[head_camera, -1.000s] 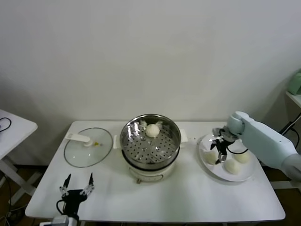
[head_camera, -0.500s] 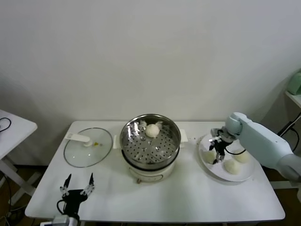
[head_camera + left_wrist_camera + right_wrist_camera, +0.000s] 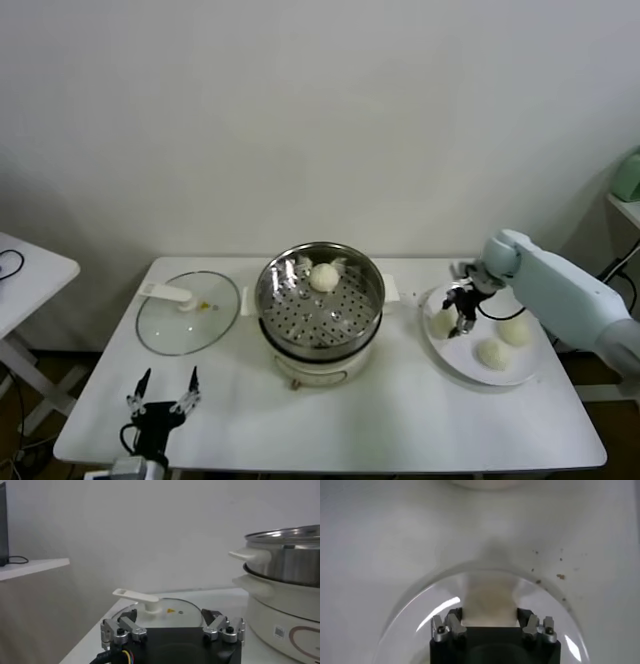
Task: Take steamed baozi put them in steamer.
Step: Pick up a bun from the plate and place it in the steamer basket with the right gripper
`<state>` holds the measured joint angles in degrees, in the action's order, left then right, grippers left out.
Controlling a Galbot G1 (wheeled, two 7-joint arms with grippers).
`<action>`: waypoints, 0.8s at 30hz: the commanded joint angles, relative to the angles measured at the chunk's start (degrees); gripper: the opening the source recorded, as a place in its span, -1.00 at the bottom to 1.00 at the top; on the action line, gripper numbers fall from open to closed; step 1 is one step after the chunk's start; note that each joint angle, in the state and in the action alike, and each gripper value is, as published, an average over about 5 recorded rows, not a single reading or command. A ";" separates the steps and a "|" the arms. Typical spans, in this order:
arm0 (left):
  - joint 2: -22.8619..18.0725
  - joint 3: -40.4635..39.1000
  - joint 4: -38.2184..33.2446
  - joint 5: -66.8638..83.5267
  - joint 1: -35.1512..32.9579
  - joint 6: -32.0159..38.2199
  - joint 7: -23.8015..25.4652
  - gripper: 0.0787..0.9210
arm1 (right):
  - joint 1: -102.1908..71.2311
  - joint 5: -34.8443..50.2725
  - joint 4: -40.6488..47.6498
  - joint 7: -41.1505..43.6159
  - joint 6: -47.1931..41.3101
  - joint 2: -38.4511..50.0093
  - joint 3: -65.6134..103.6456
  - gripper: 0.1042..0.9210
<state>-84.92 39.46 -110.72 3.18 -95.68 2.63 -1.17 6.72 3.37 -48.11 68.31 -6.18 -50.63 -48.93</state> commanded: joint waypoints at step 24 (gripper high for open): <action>-0.35 -1.80 -2.84 -1.46 -1.67 -0.03 0.41 0.77 | 32.12 38.38 -10.88 -2.02 -10.71 -21.36 -27.27 0.49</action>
<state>-85.45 37.75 -113.06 1.76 -96.44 2.45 -0.72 36.73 34.95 -55.82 67.68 -14.17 -62.47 -72.57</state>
